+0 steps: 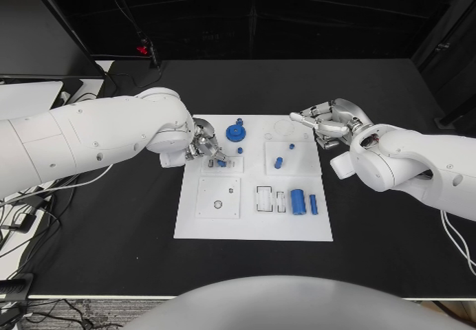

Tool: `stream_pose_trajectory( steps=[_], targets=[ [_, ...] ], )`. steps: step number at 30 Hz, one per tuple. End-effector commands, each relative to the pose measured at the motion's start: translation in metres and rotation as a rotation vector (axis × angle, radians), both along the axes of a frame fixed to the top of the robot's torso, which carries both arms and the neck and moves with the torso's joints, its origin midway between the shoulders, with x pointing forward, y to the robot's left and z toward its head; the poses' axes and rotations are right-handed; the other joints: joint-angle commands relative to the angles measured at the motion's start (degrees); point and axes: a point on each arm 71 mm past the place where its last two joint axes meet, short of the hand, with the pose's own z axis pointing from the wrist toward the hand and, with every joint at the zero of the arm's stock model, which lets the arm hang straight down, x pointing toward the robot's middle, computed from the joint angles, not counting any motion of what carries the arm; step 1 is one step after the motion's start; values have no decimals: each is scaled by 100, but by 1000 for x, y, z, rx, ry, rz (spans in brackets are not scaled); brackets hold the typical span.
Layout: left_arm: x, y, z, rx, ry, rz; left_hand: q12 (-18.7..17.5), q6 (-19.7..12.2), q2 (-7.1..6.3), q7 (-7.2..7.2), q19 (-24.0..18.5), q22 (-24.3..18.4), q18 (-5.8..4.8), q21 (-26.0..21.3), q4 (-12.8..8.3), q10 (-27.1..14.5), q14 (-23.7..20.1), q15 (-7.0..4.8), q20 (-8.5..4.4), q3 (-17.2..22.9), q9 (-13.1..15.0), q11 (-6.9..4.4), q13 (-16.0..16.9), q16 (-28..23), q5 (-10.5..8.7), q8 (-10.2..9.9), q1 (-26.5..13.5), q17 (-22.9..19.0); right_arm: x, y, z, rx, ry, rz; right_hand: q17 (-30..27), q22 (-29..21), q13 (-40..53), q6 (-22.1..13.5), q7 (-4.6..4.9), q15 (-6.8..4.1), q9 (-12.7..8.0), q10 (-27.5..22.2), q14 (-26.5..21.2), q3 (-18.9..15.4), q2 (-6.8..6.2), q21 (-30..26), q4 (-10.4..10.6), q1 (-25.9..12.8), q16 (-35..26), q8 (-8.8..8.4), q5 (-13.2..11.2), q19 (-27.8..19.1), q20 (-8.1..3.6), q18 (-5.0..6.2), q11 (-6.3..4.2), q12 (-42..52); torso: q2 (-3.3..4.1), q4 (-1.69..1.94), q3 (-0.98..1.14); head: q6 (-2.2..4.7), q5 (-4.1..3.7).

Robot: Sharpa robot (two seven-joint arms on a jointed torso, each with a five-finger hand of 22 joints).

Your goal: Assemble the parts on the task board

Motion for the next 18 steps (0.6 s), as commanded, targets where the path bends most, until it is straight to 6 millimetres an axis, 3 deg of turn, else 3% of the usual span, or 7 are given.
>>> stream_pose_trajectory(
  steps=[1,6,10,18],
  targets=[
    [-2,1,-4,30,28,-11,-2,1,6,35,587,1509,-35,18,8,620,591,-27,-13,-62,-10,-3,1504,5,-186,-46,-117,1510,0,1,1,7,0,8,1510,1510,1508,-28,-32,2,9,597,605,-34,52,19,-9,-3,14,36,2,615,3,-42,-4,14,-3,0,-2,0,-1],
    [-2,2,-4,31,27,-7,-2,-1,19,53,587,1509,-35,18,11,620,591,-14,-2,-173,-18,13,1504,5,-534,-117,-340,1510,0,1,1,7,1,9,1510,1510,1508,-28,-32,2,9,597,605,-34,52,19,-9,-3,14,36,2,615,3,-42,-4,14,1,5,1,0,-6],
    [-2,2,-4,30,24,-2,-2,8,25,61,587,1509,-35,18,8,620,591,-5,8,-294,-14,21,1504,5,-937,-158,-506,1510,0,1,1,7,1,9,1510,1510,1508,-28,-32,2,9,597,605,-36,54,19,-9,-4,14,37,2,615,3,-42,-4,14,-1,1,-1,0,0],
    [-1,2,-4,26,18,3,-2,-28,2,85,587,1509,-35,18,8,620,591,12,22,-476,4,42,1504,5,-1269,-197,-658,1510,0,1,1,6,3,7,1510,1510,1508,-29,-33,2,9,597,605,-41,58,19,-9,-7,14,40,1,615,2,-42,-4,14,1,1,-3,0,-2]
  ],
)
